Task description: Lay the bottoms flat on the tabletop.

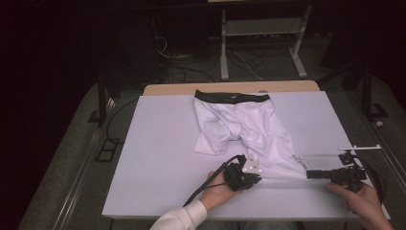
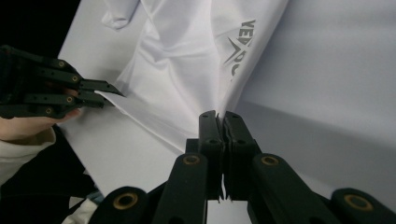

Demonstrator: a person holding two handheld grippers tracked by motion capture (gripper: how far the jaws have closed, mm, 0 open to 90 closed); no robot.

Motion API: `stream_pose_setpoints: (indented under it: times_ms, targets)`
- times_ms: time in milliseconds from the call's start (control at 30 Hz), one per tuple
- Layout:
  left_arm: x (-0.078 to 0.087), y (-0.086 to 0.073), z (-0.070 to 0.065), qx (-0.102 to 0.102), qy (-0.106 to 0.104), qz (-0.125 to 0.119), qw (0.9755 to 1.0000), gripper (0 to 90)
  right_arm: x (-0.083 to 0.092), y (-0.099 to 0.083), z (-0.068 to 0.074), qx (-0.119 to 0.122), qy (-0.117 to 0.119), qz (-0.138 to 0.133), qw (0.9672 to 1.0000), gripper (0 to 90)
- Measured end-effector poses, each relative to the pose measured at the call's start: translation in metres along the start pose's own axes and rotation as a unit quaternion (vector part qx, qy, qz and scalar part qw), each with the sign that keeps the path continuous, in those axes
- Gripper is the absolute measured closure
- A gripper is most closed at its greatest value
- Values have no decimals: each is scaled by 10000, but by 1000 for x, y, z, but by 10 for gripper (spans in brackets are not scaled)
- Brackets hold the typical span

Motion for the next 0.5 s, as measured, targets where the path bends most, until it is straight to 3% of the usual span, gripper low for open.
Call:
stream_pose_setpoints:
  times_ms: [167,333,500]
  targets:
    - [-2,5,-25,-405,-17,161,9990,873,8,-6,-3,49,44,68,10000,861]
    - [3,4,-39,-713,84,264,9971,873,9,-11,-3,113,87,219,9997,861]
    - [5,5,-42,-728,81,219,9971,872,10,-15,-1,158,48,320,9994,861]
Point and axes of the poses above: each handheld gripper's, and its own axes: x roughly backward along the jaws, y roughly out of its top, z roughly to its left, the point moved 2 cm from there along -x, roughly forward along the jaws, and after that the axes turned 3 degrees about y, right-handed, at the moved point
